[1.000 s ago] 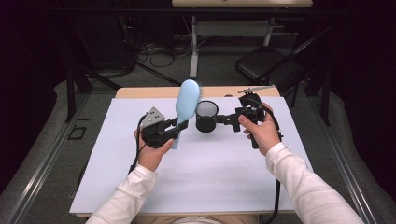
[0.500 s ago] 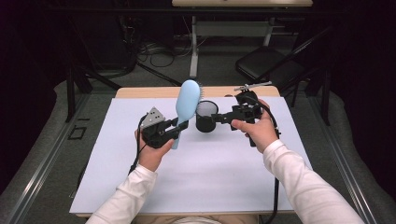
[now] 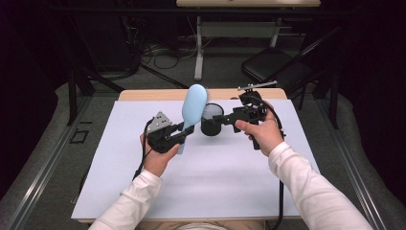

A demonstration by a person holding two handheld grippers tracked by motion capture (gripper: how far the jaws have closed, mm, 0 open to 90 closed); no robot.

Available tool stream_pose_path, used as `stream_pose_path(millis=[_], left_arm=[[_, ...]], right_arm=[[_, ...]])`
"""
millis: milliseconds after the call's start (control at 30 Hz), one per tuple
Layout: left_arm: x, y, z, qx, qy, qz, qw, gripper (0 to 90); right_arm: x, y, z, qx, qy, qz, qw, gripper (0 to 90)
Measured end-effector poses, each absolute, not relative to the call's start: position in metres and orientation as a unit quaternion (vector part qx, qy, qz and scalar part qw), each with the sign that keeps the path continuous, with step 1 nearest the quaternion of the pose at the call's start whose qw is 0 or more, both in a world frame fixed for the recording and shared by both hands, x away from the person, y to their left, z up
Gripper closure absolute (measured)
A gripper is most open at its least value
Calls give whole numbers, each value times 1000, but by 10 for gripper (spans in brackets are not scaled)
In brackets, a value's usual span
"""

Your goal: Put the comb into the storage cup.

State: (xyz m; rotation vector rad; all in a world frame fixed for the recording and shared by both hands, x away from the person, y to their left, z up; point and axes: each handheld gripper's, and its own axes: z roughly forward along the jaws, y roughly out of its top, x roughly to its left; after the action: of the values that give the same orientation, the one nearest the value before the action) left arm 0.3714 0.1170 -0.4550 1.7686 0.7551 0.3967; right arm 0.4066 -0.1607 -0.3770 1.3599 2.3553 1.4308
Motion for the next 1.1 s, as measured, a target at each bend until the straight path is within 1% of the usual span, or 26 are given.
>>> stream_pose_path(millis=[500, 600, 1100], left_arm=[[369, 104, -465, 767, 306, 165, 539, 698], [368, 100, -468, 769, 304, 161, 538, 698], [365, 94, -471, 774, 298, 162, 535, 698]], right_arm=[[406, -154, -375, 433, 770, 469, 29, 20], [406, -153, -375, 433, 767, 473, 29, 39], [410, -141, -373, 429, 763, 483, 27, 71]])
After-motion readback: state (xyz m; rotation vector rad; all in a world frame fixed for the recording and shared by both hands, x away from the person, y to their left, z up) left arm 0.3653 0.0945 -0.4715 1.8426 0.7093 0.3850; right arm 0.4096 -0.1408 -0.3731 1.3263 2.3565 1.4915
